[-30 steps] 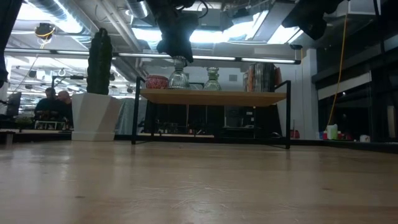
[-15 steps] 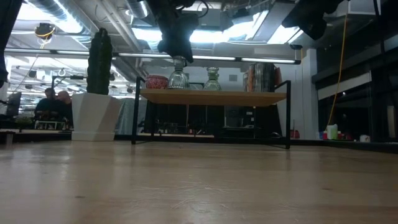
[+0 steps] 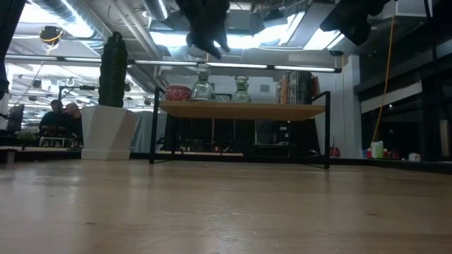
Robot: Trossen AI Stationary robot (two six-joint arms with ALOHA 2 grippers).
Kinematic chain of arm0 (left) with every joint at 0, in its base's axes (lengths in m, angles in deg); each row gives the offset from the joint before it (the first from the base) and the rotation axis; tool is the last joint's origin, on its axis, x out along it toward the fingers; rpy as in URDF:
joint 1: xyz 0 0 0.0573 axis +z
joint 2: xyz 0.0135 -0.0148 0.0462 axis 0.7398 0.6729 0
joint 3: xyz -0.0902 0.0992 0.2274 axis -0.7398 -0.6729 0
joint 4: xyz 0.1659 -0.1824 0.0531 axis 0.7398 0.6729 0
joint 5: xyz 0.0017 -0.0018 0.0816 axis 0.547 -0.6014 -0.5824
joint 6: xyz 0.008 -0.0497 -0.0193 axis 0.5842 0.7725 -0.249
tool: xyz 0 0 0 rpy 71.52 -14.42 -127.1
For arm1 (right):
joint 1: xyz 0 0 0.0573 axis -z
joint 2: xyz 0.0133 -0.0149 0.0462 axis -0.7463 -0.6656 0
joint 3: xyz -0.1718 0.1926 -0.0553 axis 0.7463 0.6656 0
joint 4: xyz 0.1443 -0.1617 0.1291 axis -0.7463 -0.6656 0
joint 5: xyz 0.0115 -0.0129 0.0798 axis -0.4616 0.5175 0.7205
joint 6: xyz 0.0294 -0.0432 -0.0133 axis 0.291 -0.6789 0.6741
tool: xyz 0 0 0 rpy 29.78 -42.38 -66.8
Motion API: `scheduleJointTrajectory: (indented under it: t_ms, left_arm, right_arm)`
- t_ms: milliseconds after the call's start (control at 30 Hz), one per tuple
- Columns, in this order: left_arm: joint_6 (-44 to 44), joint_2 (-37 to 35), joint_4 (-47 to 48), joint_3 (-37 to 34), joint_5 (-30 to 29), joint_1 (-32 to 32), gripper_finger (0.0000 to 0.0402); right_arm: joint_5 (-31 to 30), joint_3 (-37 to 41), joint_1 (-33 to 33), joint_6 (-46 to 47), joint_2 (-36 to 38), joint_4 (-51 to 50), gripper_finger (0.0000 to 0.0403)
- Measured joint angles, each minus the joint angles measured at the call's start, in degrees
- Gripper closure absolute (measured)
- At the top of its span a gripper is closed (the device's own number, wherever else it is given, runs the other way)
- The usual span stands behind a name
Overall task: Pick & Place candle stick holders
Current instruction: Put the green glass candle holder aligned with the other green glass candle holders on the shelf
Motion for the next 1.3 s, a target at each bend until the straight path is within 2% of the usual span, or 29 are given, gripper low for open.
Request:
scheduleJointTrajectory:
  t_ms: [267, 567, 833, 1300]
  left_arm:
    - [-0.2, -0.2, 11.1, 8.3, 0.5, -1.1, 0.0159]
    - [-1.5, -0.7, 22.5, 9.0, 0.5, -3.3, 0.0216]
    - [-1.5, -0.8, 24.9, 8.3, 1.0, -3.9, 0.0275]
    - [-0.5, -0.7, 25.4, 2.5, 1.6, -3.3, 0.0347]
  right_arm:
    - [0.0, 0.0, 0.0, 0.0, 0.0, 0.0, 0.0395]
    - [0.0, 0.0, 0.0, 0.0, 0.0, -0.3, 0.0395]
    - [0.0, 0.0, 0.0, 0.0, 0.0, -0.4, 0.0395]
    - [0.0, 0.0, 0.0, 0.0, 0.0, -0.7, 0.0395]
